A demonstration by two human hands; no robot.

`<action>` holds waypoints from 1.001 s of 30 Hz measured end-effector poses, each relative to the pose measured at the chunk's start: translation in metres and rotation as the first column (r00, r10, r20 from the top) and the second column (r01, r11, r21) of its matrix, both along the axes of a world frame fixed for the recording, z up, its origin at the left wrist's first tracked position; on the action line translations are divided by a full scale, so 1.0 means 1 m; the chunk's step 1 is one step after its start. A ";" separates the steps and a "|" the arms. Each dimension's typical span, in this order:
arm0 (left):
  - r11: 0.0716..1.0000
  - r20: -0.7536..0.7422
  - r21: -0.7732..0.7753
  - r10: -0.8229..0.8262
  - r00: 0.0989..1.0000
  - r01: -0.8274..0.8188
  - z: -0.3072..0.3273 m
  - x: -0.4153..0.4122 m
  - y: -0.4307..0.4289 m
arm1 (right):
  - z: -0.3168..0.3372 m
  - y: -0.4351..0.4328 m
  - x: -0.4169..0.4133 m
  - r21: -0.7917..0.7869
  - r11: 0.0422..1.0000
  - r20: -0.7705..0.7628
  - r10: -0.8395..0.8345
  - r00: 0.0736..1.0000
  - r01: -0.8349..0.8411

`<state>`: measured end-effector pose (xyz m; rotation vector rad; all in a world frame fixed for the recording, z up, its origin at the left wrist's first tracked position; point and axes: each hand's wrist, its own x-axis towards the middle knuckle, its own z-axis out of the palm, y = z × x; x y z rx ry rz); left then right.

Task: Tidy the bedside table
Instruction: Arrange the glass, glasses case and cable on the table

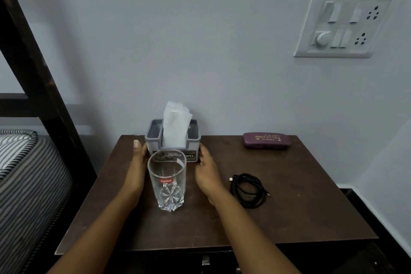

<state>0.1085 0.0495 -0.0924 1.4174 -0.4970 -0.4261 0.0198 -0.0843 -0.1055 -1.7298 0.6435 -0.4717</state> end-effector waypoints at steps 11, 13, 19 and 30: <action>0.826 0.194 -0.353 0.524 0.830 -0.439 0.081 -0.040 0.028 | 0.078 -0.012 -0.089 -0.020 0.981 0.288 -0.180 0.940 0.194; 0.875 0.299 -0.397 0.407 0.863 -0.275 0.083 -0.103 -0.012 | 0.086 -0.041 -0.110 -0.063 0.942 0.318 -0.294 0.901 0.330; 0.982 0.109 0.184 -0.052 0.993 0.032 0.062 -0.138 -0.138 | 0.058 -0.148 -0.127 -0.171 0.815 0.101 -0.544 0.833 0.553; 0.906 -0.088 0.400 -0.115 0.989 0.141 0.017 -0.085 -0.216 | 0.017 -0.198 -0.101 -0.075 0.897 -0.113 -0.441 0.890 0.435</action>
